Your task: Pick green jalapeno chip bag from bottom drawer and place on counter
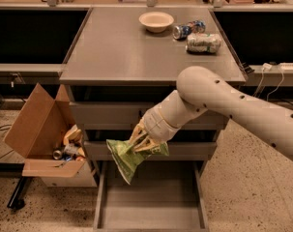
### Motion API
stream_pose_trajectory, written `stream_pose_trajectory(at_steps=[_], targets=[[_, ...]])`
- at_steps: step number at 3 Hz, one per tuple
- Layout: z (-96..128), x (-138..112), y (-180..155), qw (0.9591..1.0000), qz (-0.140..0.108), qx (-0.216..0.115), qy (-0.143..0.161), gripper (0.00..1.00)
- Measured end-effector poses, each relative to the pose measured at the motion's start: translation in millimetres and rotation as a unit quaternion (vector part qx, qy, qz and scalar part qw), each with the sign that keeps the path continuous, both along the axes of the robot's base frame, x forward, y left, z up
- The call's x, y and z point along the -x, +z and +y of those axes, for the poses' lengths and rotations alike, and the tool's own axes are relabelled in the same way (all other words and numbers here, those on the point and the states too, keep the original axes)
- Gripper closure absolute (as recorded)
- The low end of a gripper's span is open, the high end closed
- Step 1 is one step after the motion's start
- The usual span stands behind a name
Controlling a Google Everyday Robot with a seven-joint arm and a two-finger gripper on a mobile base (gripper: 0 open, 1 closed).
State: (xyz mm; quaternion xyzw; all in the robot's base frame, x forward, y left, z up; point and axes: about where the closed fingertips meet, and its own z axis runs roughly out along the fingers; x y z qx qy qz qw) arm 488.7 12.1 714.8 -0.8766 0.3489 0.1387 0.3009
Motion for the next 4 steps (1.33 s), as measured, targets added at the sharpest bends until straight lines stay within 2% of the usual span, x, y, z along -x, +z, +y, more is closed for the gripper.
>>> stream_pose_trajectory(at_steps=[1,2,3,4], targets=[[-0.1,-0.1,1.3,1.0,-0.001,0.001,0.0,1.0],[6.4,-11.5,23.2,0.9997,-0.004,-0.025,-0.007,1.0],[25.8,-35.8,77.1,0.9988,-0.023,-0.043,-0.007,1.0],[42.3,-66.5,138.8,0.9966,-0.053,-0.061,-0.015,1.0]])
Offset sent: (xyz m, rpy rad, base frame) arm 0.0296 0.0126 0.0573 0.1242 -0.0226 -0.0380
